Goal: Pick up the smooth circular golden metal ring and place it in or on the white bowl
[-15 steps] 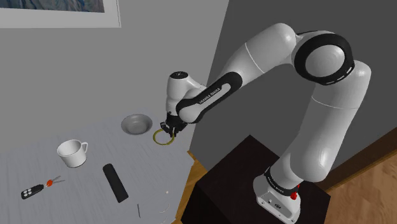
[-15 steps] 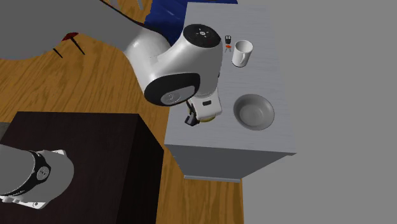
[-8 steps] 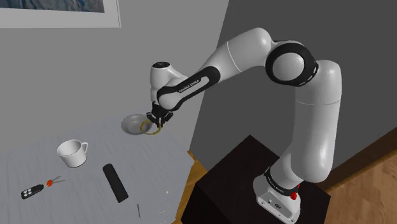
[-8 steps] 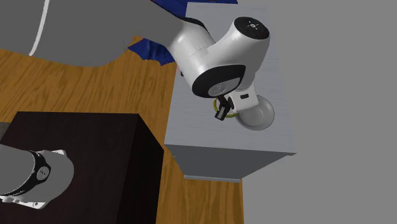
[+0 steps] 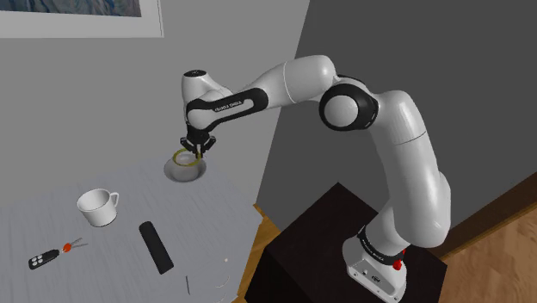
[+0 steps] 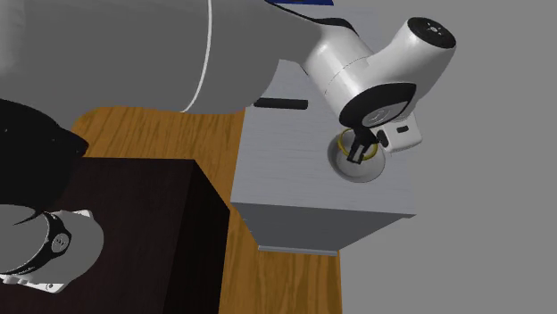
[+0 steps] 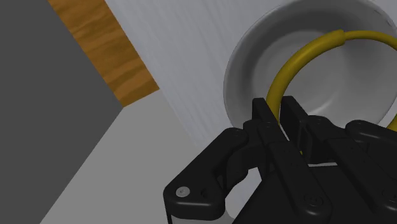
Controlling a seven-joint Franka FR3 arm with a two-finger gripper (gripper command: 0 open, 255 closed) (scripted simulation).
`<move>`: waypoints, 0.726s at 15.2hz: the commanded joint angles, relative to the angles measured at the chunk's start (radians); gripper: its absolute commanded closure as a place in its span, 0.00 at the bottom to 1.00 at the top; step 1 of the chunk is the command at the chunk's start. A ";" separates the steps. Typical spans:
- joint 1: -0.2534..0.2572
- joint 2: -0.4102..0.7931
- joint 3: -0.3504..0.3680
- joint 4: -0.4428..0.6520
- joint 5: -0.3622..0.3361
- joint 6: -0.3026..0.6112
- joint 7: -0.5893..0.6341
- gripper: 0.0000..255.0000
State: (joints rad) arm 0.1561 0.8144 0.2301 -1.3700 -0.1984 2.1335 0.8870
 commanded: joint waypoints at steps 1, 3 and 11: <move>0.010 0.061 -0.005 0.099 -0.002 -0.038 -0.008 1.00; 0.012 0.077 -0.008 0.099 -0.005 -0.022 -0.007 1.00; 0.018 0.147 -0.018 0.110 -0.015 0.036 -0.003 1.00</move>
State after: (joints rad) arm 0.1734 0.9503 0.2138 -1.2610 -0.2114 2.1595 0.8836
